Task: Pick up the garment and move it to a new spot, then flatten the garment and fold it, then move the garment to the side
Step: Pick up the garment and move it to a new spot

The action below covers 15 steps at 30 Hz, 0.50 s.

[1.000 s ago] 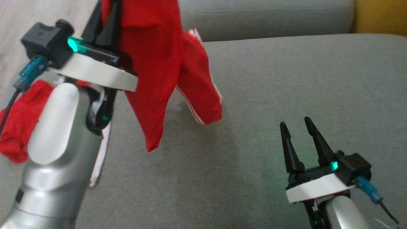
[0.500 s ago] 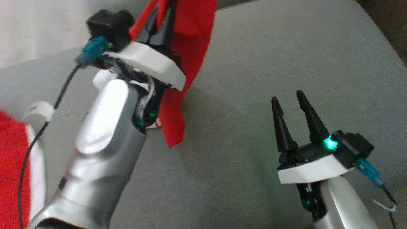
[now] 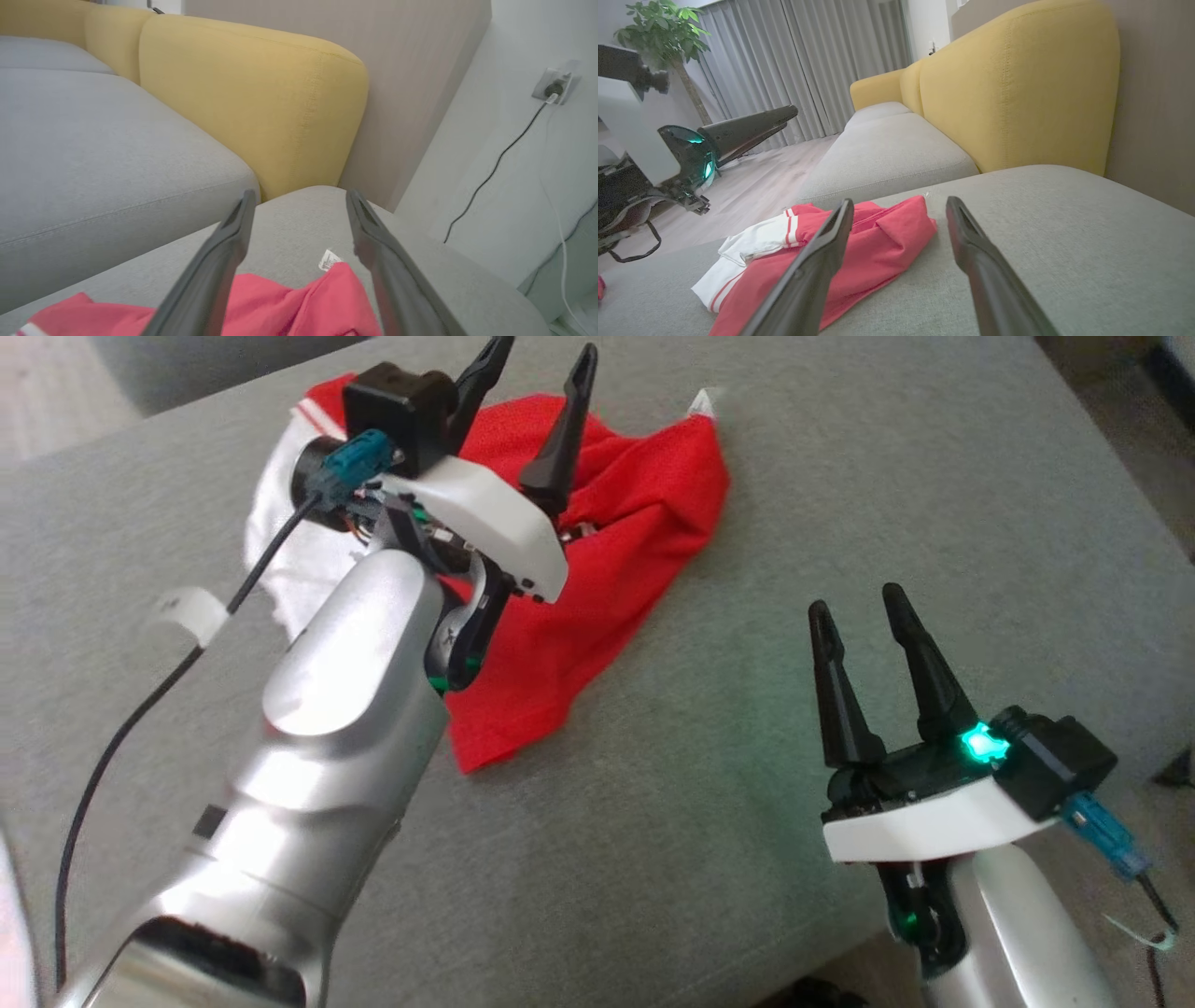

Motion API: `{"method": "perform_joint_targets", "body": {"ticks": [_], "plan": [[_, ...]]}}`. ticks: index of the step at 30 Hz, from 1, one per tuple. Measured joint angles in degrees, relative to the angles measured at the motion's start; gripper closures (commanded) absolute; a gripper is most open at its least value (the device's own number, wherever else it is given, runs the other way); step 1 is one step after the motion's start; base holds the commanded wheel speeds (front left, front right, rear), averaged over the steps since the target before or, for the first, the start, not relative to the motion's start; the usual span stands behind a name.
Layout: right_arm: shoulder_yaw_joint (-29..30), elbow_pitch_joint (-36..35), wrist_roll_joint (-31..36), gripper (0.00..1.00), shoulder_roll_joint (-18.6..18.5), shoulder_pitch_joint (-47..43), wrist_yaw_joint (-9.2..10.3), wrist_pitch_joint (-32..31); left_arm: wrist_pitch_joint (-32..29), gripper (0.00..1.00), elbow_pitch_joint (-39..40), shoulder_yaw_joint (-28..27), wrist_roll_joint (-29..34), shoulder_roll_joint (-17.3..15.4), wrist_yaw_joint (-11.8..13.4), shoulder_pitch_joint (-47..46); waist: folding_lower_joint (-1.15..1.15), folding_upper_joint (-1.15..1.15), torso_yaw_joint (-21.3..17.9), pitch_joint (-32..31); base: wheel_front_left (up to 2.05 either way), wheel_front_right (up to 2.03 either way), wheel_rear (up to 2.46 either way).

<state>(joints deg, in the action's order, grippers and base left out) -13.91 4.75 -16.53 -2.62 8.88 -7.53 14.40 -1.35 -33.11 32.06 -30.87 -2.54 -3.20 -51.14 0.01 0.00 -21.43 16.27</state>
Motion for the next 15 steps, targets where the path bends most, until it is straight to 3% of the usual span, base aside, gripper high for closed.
{"method": "perform_joint_targets", "body": {"ticks": [4,9,15], "plan": [[1.04,0.03,1.08,0.00,0.00,-0.01,0.00,0.00,3.34,0.00,-0.46,-0.26,0.76,-1.24,-0.22,0.00,-0.01,0.00,3.35,-0.81,0.00,0.00,0.00],[2.63,0.41,2.70,0.00,0.01,-0.13,0.00,0.00,7.86,0.00,-0.21,-0.78,2.45,-3.94,1.25,0.74,0.00,0.00,7.48,-2.05,0.00,0.00,0.00],[5.21,1.48,5.06,0.00,0.00,-2.52,0.00,0.00,13.17,0.00,1.91,-2.14,3.01,-7.33,3.35,10.20,-0.01,0.00,14.60,-4.67,0.00,0.00,0.00]]}}
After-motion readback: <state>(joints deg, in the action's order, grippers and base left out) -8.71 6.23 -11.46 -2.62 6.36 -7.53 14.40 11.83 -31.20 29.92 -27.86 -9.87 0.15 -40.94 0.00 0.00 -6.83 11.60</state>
